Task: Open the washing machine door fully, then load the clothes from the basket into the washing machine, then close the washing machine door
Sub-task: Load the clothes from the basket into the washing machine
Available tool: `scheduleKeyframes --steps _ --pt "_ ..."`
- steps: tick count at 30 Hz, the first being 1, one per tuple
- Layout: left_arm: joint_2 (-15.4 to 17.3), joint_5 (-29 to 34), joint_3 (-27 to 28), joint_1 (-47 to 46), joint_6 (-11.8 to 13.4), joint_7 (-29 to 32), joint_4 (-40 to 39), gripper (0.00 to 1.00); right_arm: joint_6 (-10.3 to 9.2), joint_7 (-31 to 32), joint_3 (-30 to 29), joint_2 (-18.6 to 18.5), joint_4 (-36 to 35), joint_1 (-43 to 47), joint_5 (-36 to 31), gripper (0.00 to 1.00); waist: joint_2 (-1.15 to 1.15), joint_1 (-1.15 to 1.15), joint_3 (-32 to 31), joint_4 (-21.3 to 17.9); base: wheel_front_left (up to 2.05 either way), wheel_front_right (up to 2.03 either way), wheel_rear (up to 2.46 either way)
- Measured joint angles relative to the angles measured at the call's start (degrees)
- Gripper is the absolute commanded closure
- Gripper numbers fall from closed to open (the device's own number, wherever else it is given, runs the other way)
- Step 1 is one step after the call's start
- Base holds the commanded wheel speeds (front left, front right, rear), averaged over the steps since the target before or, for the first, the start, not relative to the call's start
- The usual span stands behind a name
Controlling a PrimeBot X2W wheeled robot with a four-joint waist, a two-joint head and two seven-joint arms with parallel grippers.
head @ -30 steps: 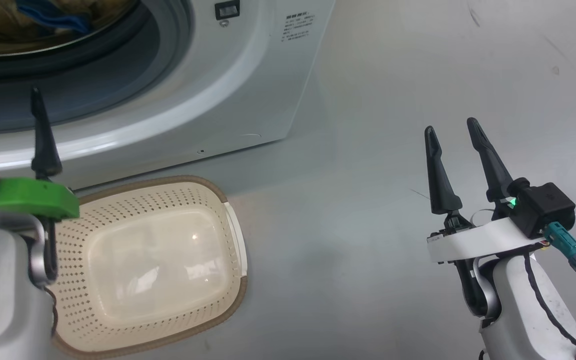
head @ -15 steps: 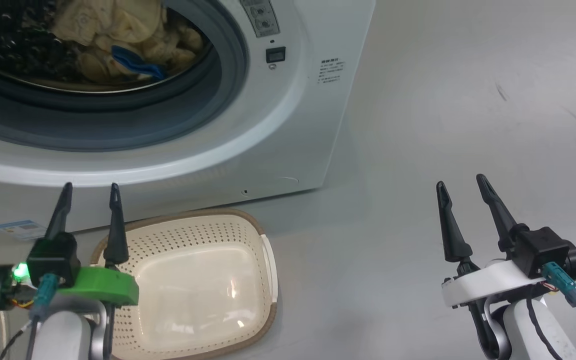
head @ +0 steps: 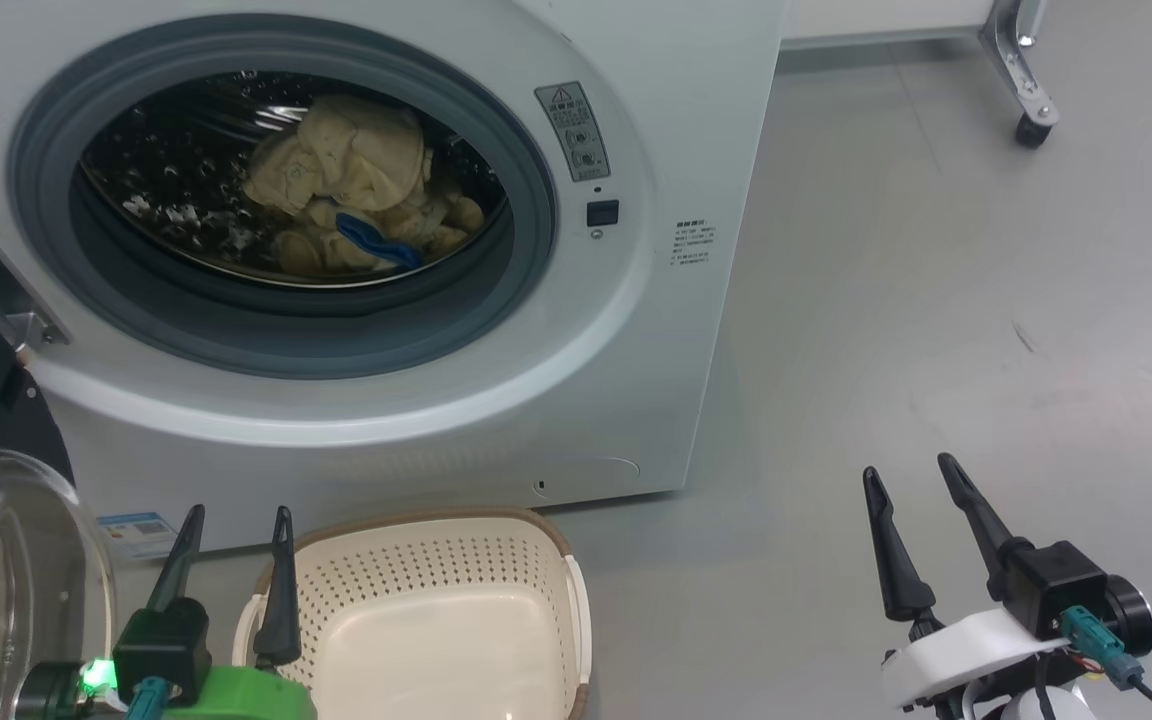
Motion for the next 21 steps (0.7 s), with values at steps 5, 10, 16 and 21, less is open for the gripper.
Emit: scheduleKeyframes --steps 5,10,16,21 --pt "-0.15 -0.07 0.00 3.04 -0.08 0.00 -1.40 0.00 0.00 0.00 0.66 0.38 0.14 2.12 -0.34 0.00 0.00 0.00 -3.45 0.56 0.00 0.00 0.00" --pt "-0.11 -0.07 -0.12 5.61 -0.25 0.00 -2.83 0.00 -0.05 0.00 1.02 0.62 -0.27 3.72 -0.34 0.00 0.00 0.00 -5.85 0.58 0.00 0.00 0.00" --pt "0.01 0.03 -0.14 5.99 -0.31 0.00 -4.69 0.00 -0.11 0.00 0.94 0.63 -1.11 4.09 -0.36 0.00 0.00 0.00 -6.55 0.21 0.00 0.00 0.00" --pt "0.18 0.13 -0.20 7.67 -0.31 0.00 -5.22 0.00 -0.15 0.00 0.87 0.65 -1.72 4.74 -0.46 0.00 0.00 0.00 -6.77 -0.01 0.00 0.00 0.00"
